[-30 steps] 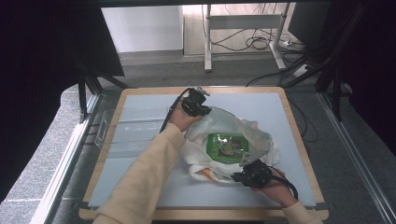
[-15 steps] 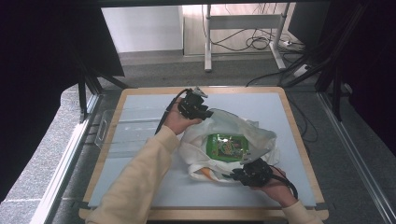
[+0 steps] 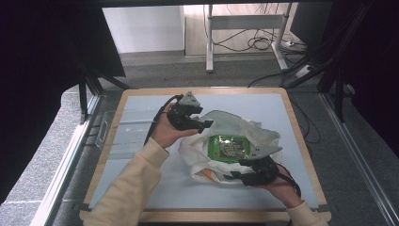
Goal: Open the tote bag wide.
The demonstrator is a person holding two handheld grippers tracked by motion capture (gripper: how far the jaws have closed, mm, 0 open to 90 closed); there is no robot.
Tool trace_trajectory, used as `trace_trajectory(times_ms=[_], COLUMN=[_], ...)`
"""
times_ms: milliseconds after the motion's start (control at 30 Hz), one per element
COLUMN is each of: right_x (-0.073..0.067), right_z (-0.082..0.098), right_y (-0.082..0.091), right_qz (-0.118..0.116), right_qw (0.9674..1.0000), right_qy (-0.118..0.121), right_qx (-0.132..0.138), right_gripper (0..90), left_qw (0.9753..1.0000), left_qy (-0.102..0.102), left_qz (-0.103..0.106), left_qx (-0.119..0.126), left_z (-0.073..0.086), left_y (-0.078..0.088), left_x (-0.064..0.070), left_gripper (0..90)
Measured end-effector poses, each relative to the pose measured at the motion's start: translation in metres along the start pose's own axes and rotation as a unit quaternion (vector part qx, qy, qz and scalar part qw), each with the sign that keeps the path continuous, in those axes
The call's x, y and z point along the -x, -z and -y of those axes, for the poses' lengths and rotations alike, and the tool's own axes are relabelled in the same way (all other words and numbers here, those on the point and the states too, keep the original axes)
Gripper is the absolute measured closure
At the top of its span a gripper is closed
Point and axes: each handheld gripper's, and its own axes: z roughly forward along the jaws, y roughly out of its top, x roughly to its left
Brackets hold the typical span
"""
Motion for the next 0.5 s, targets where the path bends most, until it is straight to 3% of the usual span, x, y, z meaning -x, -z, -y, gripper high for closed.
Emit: trace_trajectory(times_ms=[200, 500], right_x=[0.002, 0.007], right_z=[-0.006, -0.014], right_y=[0.005, 0.011], right_qz=[0.003, 0.013], right_qw=[0.9999, 0.9995], right_qy=[-0.008, -0.022], right_qx=[0.009, 0.018], right_gripper=[41.5, 42.3], left_qw=[0.9998, 0.9996], left_qy=[0.005, 0.009], left_qz=[0.018, 0.027], left_qx=[-0.002, -0.006], left_z=[0.016, 0.039], left_y=[0.012, 0.017], left_x=[0.012, 0.022], left_gripper=[33.4, 33.0])
